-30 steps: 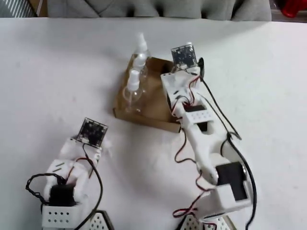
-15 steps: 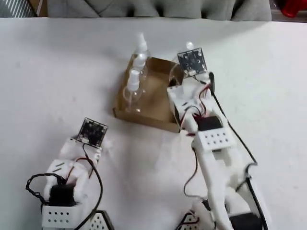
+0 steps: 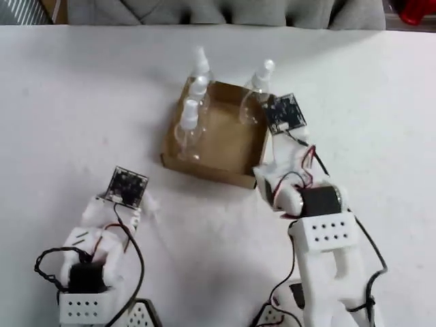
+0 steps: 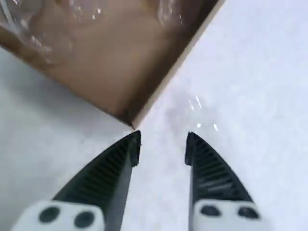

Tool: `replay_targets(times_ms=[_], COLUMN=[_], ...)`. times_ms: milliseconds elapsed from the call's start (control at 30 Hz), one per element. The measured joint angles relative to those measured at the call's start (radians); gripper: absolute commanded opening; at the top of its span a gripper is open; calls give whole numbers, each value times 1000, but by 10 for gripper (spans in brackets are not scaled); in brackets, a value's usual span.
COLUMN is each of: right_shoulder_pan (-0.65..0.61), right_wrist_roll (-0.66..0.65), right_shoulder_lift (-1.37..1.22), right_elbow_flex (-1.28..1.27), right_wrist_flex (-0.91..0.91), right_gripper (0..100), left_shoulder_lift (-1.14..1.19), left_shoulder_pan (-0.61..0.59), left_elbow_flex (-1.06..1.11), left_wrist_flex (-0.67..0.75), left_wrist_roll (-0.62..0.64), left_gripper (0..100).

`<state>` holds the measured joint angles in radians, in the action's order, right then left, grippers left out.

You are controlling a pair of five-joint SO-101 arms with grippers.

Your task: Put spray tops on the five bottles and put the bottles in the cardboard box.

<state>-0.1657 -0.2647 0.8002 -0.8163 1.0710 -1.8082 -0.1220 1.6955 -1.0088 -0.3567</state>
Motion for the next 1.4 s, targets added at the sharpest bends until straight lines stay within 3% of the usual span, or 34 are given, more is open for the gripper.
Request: replay_targets(times_ms=[267,433,600,1100,1400], right_shoulder_pan=[222,279,285,284,238], right_wrist_roll=[-373,-675,-707,-710,-661], right_shoulder_lift=[-48,-104,-181,-704,-813], right_elbow_flex=[0,0,6,342,399], right_wrist_flex=[75,75,69,69,68], right_gripper=[81,96,244,252,320], left_shoulder_lift=[0,0,0,0,0], left_shoulder_pan=[-2,-2,-2,-2,-2], left_elbow_flex=[0,0,0,0,0], left_wrist_flex=[0,0,0,0,0], left_wrist_roll=[0,0,0,0,0], left_gripper=[23,23,23,24,24])
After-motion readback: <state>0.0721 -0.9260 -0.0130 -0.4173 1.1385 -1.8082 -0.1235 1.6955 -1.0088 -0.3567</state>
